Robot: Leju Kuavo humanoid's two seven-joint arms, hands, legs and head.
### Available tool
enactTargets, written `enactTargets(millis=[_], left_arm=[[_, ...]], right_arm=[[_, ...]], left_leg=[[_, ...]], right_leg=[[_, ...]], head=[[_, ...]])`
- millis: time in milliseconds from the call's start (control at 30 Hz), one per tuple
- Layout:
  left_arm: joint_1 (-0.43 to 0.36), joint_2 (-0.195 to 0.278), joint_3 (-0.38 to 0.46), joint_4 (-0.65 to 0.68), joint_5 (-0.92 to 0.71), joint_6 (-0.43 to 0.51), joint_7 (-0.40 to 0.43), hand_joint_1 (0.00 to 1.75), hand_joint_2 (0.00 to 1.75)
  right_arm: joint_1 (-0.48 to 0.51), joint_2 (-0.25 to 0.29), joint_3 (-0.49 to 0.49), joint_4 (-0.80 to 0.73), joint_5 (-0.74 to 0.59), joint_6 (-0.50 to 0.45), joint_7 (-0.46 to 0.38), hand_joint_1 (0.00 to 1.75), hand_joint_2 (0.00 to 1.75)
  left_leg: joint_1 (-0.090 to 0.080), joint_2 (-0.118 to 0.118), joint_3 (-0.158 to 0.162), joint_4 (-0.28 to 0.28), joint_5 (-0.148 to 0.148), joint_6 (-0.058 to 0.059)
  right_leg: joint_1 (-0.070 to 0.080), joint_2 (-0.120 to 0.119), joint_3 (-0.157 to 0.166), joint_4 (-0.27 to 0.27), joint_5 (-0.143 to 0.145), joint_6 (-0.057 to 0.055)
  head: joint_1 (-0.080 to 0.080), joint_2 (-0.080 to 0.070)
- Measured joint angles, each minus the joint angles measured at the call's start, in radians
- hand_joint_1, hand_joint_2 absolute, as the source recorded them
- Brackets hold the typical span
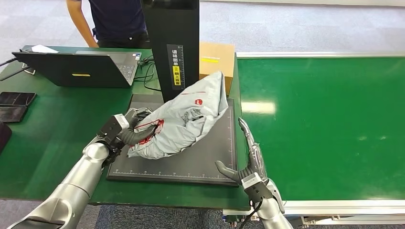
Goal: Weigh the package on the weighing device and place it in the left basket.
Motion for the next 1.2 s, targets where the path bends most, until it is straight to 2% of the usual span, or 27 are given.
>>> enactTargets(millis=[267, 400, 567, 800, 967, 1200], left_arm=[[0.08, -0.004, 0.107, -0.168, 0.068, 0.02, 0.009, 1.75, 1.75], [0.106, -0.019, 0.17, -0.235, 0.09, 0.062, 0.034, 1.75, 1.75], [0.122, -0.041, 0.246, -0.293, 0.094, 0.193, 0.079, 1.75, 1.75], [0.134, -0.051, 0.339, -0.324, 0.103, 0.386, 0.097, 1.75, 1.75], [0.131, -0.05, 0.384, -0.32, 0.111, 0.556, 0.112, 1.75, 1.75], [0.094, -0.032, 0.43, -0.257, 0.119, 0.691, 0.109, 1.75, 1.75]], right_arm=[[0.007, 0.013, 0.0, -0.017, 0.02, 0.017, 0.005, 0.0, 1.75], [0.006, 0.024, 0.0, -0.023, 0.032, 0.029, 0.007, 0.0, 1.75], [0.006, 0.033, -0.003, -0.025, 0.042, 0.037, 0.008, 0.0, 1.75], [0.006, 0.04, -0.01, -0.025, 0.044, 0.041, 0.008, 0.0, 1.75], [0.006, 0.041, -0.011, -0.025, 0.044, 0.025, 0.005, 0.0, 1.75], [0.01, 0.04, -0.011, -0.025, 0.039, -0.011, 0.004, 0.0, 1.75]], left_leg=[[0.0, 0.0, 0.0, 0.0, 0.0, 0.0], [0.0, 0.0, 0.0, 0.0, 0.0, 0.0], [0.0, 0.0, 0.0, 0.0, 0.0, 0.0], [0.0, 0.0, 0.0, 0.0, 0.0, 0.0], [0.0, 0.0, 0.0, 0.0, 0.0, 0.0], [0.0, 0.0, 0.0, 0.0, 0.0, 0.0]], right_leg=[[0.0, 0.0, 0.0, 0.0, 0.0, 0.0], [0.0, 0.0, 0.0, 0.0, 0.0, 0.0], [0.0, 0.0, 0.0, 0.0, 0.0, 0.0], [0.0, 0.0, -0.001, 0.0, 0.0, 0.0], [0.0, 0.0, -0.001, 0.0, 0.0, 0.0], [0.0, 0.0, -0.001, 0.0, 0.0, 0.0]], head=[[0.0, 0.0], [0.0, 0.0], [0.0, 0.0], [0.0, 0.0], [0.0, 0.0], [0.0, 0.0]])
